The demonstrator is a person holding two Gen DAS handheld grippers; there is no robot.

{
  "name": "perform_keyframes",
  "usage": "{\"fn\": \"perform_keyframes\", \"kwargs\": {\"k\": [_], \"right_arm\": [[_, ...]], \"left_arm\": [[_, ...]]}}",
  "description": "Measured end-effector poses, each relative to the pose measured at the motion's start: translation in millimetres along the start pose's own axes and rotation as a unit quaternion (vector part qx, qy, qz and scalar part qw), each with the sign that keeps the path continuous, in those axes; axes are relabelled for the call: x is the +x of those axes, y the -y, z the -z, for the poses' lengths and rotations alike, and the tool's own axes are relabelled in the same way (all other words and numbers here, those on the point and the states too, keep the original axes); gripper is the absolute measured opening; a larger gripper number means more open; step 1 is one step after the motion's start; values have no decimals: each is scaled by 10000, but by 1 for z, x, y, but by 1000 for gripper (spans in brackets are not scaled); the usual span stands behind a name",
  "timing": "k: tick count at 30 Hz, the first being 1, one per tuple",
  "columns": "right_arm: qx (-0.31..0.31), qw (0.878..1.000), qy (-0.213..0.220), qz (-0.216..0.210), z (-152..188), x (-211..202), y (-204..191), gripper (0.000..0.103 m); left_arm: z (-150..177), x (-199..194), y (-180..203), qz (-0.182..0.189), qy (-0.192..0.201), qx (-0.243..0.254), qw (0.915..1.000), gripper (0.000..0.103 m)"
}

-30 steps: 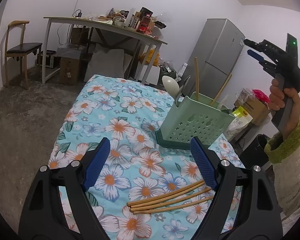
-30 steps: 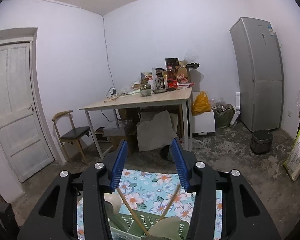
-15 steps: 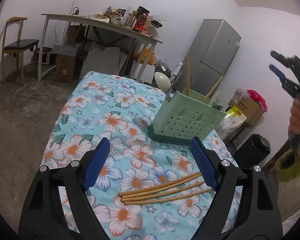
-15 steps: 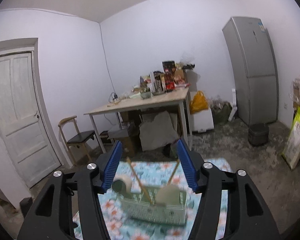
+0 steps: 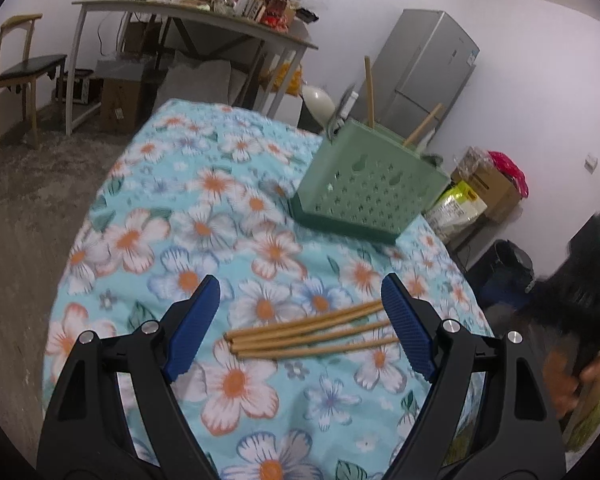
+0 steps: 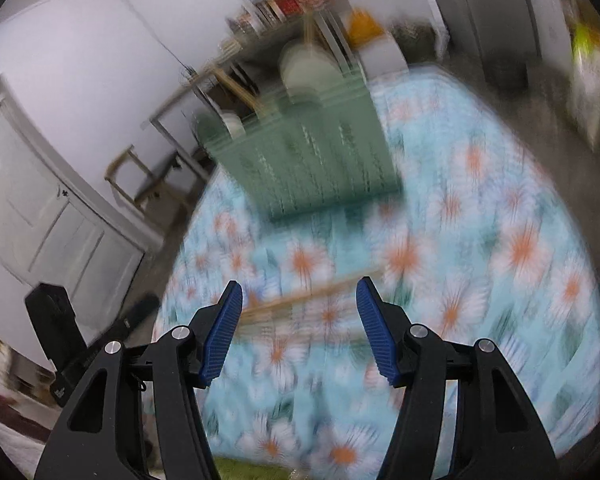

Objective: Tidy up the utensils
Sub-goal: 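Grasp a bamboo chopstick on the bedspread with the left tool while the right tool grasps another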

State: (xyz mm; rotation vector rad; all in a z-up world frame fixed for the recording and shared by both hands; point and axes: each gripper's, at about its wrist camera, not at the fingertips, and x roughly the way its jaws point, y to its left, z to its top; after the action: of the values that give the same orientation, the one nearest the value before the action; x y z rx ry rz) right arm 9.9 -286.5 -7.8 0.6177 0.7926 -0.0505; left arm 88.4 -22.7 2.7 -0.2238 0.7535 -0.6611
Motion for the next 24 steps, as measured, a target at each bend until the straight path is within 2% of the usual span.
{"fn": "perform_keyframes", "kwargs": {"k": [4,9,17,20,24], "right_arm": [[761,9952,-603,-156,28,35,19,56],[1559,9827,-973,-223,47,65,34,51],[2446,9673,-589,-307,46,73,46,49],[2699,9614,-477,-250,48,72,49,43],[2873,9569,-408,-139,50,66,56,29]], "left_arm": [[10,3,1,101,-104,24,9999,79],[14,2,-4,204,-146,4,9997,79],[11,0,-19,309,-163,-101,9993,79],[10,0,-23,317,-191,-118,9992,79],[10,1,-26,319,-258,-129,9991,79]]}}
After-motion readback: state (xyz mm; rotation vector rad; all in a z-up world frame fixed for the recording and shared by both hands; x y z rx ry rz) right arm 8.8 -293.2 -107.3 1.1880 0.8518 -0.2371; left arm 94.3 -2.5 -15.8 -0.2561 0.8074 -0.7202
